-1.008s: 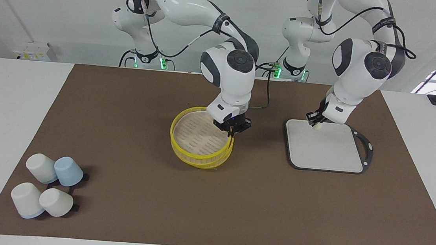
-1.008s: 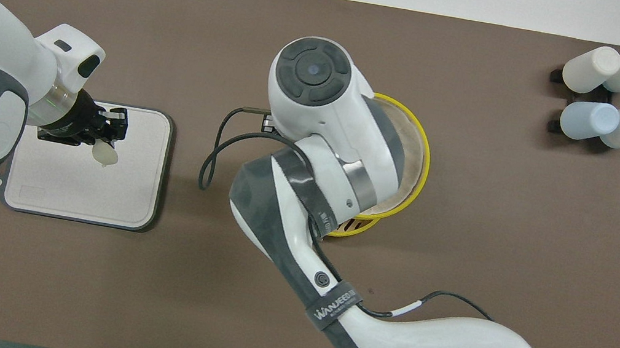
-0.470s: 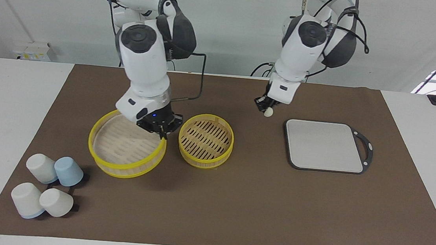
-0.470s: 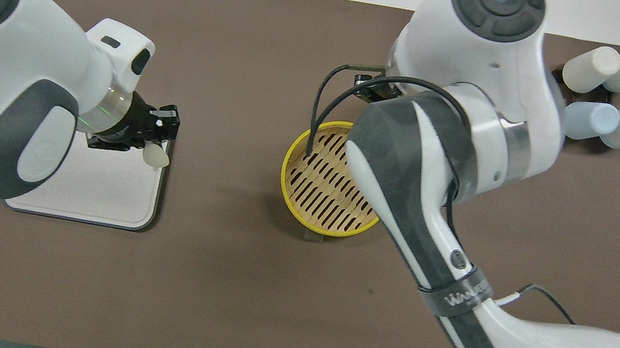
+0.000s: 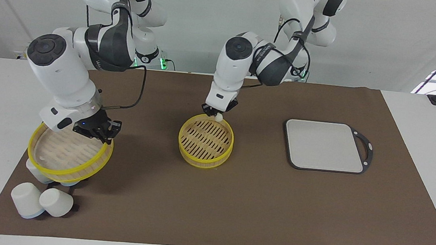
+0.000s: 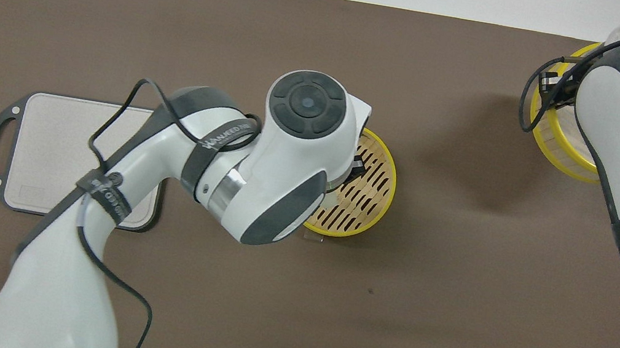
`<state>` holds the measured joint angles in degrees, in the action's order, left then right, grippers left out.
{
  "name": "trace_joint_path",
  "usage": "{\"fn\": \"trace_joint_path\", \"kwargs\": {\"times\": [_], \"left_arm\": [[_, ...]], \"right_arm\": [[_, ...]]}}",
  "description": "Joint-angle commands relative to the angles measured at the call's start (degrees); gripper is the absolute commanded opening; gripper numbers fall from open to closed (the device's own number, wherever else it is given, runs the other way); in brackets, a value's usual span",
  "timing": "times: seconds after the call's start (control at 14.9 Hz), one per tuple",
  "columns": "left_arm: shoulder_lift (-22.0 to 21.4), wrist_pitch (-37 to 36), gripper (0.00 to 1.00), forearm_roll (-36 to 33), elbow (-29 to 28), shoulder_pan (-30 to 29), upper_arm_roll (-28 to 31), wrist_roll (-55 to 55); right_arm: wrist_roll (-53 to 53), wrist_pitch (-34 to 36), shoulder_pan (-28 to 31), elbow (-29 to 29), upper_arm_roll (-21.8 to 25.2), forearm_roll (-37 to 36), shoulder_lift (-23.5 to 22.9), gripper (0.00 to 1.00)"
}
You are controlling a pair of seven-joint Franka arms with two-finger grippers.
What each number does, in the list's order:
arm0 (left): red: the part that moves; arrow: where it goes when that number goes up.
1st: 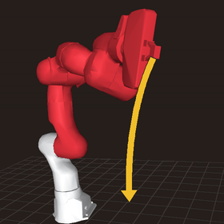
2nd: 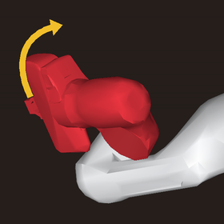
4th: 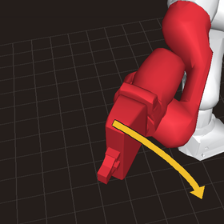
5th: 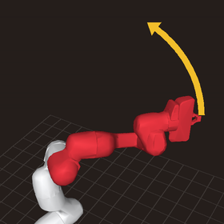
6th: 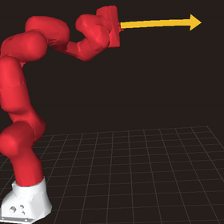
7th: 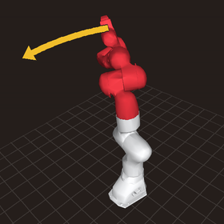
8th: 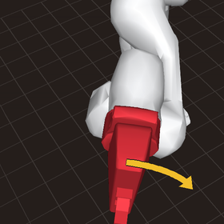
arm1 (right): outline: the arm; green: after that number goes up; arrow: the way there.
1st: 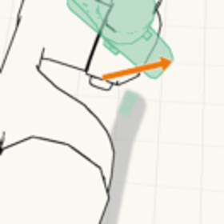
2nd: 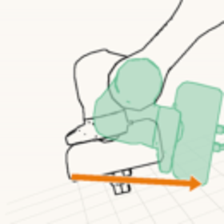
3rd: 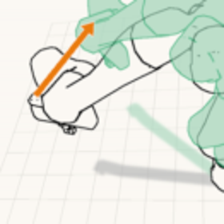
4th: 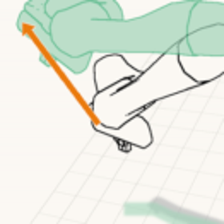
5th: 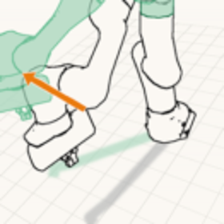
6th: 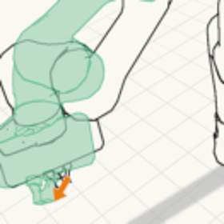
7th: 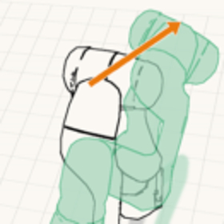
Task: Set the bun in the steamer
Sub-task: 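Lower the white bun into the steamer with the left gripper and release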
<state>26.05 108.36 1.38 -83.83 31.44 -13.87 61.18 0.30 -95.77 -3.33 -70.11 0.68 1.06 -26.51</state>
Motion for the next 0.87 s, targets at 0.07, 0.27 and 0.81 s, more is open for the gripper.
{"fn": "trace_joint_path", "kwargs": {"times": [0.07, 0.27, 0.81], "left_arm": [[7.33, 3.60, 0.05, -4.35, 4.55, 0.82, 1.04, 0.26], [7.96, 5.71, 0.05, -5.25, 4.37, -0.06, 1.04, 0.17], [9.54, 11.17, 0.05, -5.25, 0.68, 1.87, 1.04, 0.70]], "right_arm": [[-0.03, 1.64, 0.78, -2.58, -0.68, -0.18, 2.08, 0.00], [-1.09, 1.55, 0.60, -2.58, -0.68, -0.18, 2.16, 0.00], [-1.18, 1.20, 0.43, -2.84, -0.68, 0.25, 2.16, 0.00]]}}
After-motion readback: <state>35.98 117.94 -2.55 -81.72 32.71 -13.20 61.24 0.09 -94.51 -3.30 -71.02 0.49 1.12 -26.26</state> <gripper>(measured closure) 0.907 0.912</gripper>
